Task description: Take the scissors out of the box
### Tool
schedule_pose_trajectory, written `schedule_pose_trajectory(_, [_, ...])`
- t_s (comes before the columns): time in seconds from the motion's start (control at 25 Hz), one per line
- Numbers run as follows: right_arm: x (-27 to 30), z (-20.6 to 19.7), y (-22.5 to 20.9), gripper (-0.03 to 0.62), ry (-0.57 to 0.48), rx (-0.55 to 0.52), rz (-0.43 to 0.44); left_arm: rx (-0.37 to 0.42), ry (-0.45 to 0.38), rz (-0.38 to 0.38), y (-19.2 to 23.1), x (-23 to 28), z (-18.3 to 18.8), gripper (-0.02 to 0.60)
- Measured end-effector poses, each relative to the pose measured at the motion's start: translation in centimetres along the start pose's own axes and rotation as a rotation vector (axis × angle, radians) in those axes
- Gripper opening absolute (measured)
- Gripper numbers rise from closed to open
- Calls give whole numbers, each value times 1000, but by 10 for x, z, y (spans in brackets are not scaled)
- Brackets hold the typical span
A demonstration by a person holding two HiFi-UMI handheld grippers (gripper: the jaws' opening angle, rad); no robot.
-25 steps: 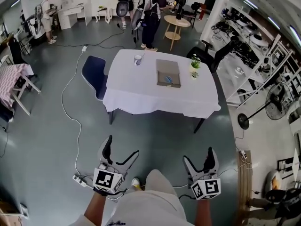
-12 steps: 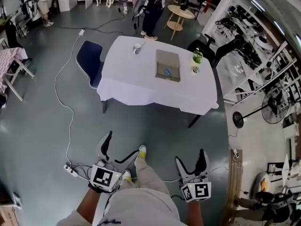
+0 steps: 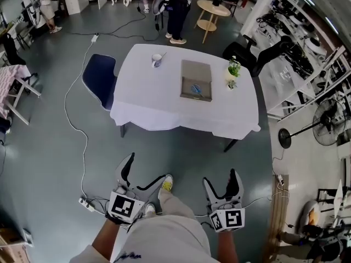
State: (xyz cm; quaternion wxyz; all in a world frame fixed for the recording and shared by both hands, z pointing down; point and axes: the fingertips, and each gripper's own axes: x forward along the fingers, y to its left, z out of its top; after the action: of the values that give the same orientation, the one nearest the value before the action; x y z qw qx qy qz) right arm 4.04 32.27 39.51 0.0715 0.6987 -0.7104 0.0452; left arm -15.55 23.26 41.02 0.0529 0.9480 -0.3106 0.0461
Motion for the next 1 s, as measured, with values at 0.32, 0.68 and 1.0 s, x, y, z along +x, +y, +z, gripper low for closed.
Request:
schedule_pose_trajectory(0.32, [73, 19, -62, 410, -38, -9, 7, -8, 19, 26, 16, 78, 8, 477])
schedule_pose_trajectory(0.68, [129, 25, -113, 386, -102, 68, 23, 59, 102, 68, 29, 127, 21, 477])
schedule_pose_trajectory(1.0, [156, 24, -144, 368, -126, 105, 51, 99, 98, 124, 41, 166, 32, 477])
